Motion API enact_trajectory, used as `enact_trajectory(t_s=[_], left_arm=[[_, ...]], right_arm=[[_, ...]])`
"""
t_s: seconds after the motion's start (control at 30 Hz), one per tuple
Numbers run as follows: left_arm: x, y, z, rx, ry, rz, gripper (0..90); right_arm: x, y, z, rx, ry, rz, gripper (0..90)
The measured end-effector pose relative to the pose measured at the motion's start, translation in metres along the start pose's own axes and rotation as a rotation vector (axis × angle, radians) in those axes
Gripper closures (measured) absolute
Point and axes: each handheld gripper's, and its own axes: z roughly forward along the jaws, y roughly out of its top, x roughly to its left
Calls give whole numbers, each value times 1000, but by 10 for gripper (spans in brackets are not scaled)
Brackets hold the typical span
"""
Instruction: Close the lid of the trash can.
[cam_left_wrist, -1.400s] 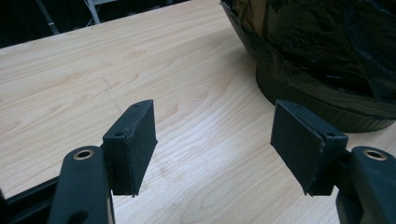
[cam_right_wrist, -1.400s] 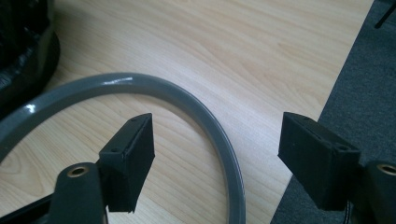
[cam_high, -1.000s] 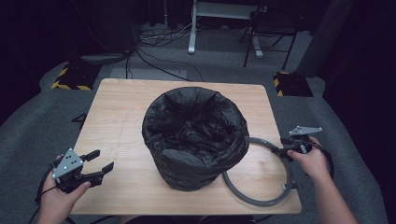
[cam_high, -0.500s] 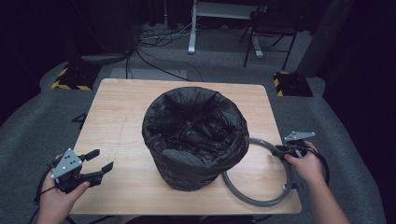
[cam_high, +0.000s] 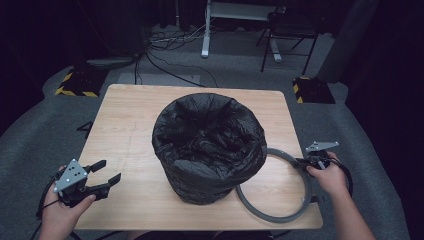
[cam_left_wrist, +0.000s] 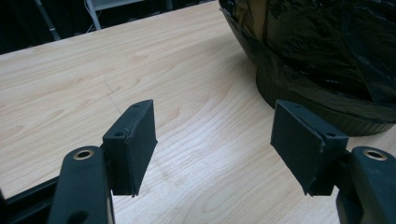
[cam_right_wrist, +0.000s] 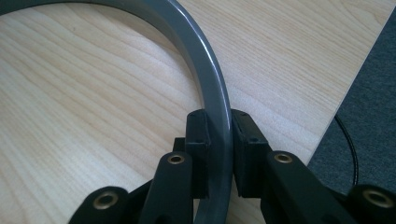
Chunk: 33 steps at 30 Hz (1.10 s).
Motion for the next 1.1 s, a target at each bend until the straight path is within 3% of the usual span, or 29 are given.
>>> enact_trajectory(t_s=[0.17, 0.63, 1.1], left_arm=[[0, 1, -1, -2, 2, 3, 313], [-2, 2, 0, -8, -1, -4, 313], [-3, 4, 2, -8, -7, -2, 312]], right_arm=[[-3, 1, -13, 10, 17, 28, 791], [-9, 14, -74, -2, 33, 84, 793], [-1, 37, -128, -18, 39, 47, 793]])
